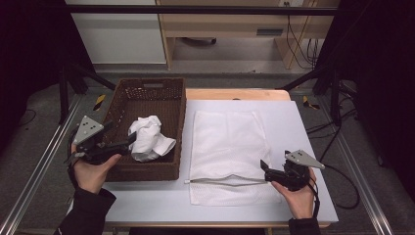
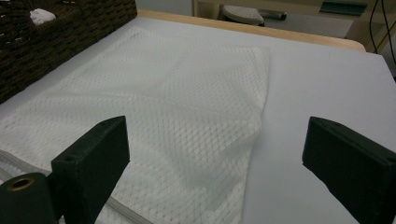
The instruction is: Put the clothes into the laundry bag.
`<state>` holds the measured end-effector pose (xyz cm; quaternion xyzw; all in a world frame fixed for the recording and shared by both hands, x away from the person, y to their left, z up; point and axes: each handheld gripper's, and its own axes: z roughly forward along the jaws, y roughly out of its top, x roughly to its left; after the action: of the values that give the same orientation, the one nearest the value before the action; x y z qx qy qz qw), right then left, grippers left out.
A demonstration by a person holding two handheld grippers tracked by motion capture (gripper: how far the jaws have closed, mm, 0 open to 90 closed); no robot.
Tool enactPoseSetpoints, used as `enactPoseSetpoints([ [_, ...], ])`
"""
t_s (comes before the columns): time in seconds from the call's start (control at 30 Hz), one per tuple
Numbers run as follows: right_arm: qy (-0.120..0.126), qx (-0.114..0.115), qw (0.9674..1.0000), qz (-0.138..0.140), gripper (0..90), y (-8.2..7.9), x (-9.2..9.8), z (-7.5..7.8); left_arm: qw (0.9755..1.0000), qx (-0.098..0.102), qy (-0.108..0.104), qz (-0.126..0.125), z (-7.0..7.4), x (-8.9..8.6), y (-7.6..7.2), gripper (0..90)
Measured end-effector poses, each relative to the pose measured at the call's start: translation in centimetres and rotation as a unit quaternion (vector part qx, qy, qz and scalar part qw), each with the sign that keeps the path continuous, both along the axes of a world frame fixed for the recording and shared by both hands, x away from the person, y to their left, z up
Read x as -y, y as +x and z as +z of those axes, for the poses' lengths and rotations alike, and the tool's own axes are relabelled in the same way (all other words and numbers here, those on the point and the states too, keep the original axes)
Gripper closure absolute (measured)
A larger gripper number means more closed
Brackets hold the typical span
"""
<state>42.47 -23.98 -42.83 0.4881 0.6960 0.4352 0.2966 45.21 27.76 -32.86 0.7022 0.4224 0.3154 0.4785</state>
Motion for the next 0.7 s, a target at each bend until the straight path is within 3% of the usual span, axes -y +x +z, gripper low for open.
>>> enactPoseSetpoints([
  [0.13, 0.000, 0.004, 1.0000, -0.003, 7.0, 0.1, -0.1, -0.1, 0.9999, -0.010, 0.001, 0.005, 0.1, 0.3, 1.5, 14.3],
  [0.27, -0.015, 0.010, 0.9998, -0.012, 6.9, 0.1, -0.3, -0.2, 0.9996, -0.019, 0.018, 0.004, -0.3, 1.2, 3.0, 14.2],
  [0.4, -0.003, 0.011, 0.9999, -0.008, 7.0, 0.1, -0.2, -0.1, 0.9987, -0.036, 0.035, 0.005, -1.0, 1.8, 4.8, 13.7],
  [0.5, -0.001, 0.012, 0.9999, -0.006, 7.2, 0.1, -0.2, -0.2, 0.9960, -0.060, 0.064, 0.015, -1.6, 2.2, 6.6, 13.3],
  [0.63, -0.003, 0.013, 0.9999, -0.004, 7.2, 0.2, -0.2, -0.2, 0.9941, -0.079, 0.071, 0.023, -2.2, 2.2, 7.6, 12.4],
  [0.7, -0.002, 0.012, 0.9999, -0.003, 7.2, 0.2, -0.3, -0.2, 0.9912, -0.098, 0.084, 0.028, -2.9, 2.2, 8.5, 11.9],
])
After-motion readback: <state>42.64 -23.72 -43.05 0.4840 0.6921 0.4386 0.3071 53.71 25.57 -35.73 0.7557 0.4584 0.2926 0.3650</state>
